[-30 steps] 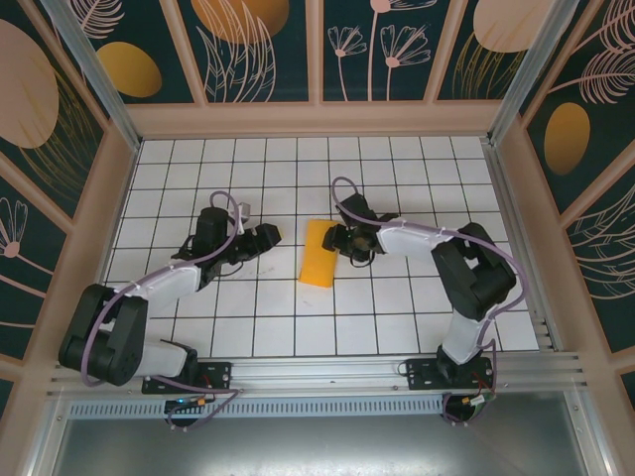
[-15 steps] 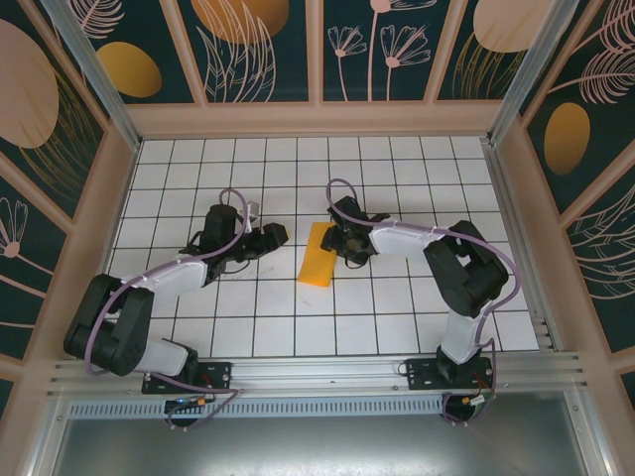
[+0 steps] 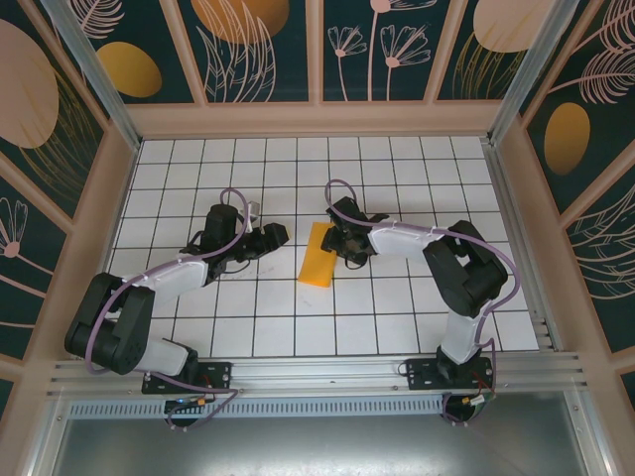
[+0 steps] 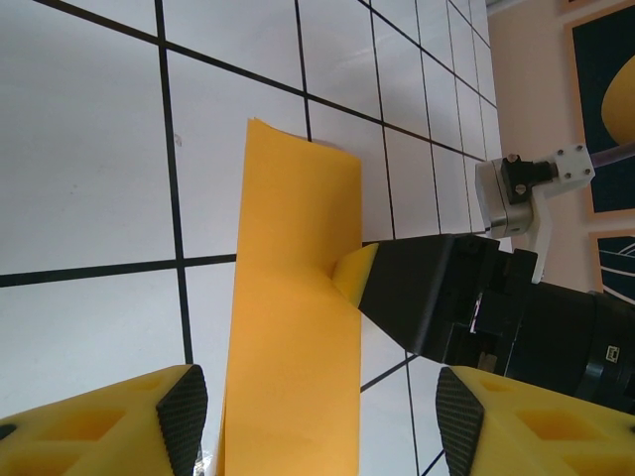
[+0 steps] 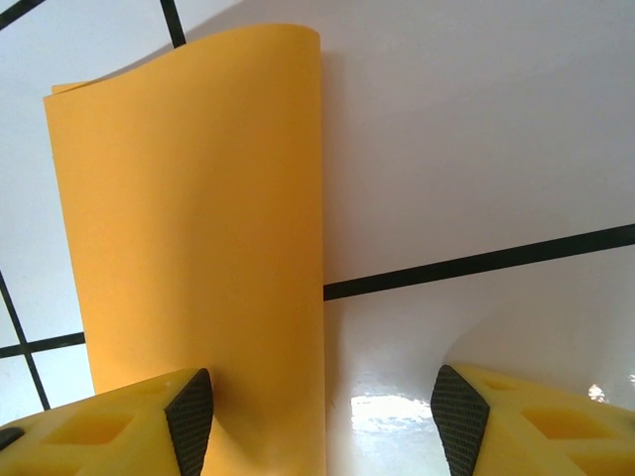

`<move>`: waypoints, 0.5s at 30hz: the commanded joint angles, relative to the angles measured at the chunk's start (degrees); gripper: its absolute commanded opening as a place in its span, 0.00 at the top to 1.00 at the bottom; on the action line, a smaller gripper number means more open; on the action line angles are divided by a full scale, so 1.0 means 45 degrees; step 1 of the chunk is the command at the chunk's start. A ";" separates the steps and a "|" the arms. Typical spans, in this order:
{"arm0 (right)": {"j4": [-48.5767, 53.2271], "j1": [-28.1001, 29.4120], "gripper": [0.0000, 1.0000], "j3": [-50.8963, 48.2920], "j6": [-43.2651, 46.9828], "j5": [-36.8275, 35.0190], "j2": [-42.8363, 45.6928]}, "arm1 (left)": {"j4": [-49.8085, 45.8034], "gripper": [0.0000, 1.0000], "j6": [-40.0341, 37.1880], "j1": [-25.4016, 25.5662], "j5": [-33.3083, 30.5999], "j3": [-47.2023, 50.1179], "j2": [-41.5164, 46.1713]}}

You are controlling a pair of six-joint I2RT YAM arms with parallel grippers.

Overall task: Fold a paper plane with a square sheet of paper (pick it up from the middle)
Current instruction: Fold the square sheet of paper in half at the center of the table.

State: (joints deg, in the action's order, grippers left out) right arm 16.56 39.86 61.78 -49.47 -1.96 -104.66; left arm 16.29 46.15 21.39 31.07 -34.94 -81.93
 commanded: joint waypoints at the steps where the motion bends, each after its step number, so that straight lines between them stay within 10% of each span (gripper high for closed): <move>1: 0.1228 -0.0012 0.36 0.0079 0.0316 -0.0816 -0.0462 | 0.0154 0.36 -0.0093 0.0112 0.0183 -0.0304 -0.0117; 15: 0.1125 -0.0088 0.36 -0.0297 -0.0195 -0.0819 -0.0610 | 0.0073 0.36 -0.0099 0.0111 0.0138 -0.0378 -0.0124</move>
State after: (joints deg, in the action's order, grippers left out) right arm 17.21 39.92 62.19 -48.82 -2.37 -105.06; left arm 16.29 46.15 21.45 31.07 -35.09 -81.93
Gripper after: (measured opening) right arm 0.639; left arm 0.636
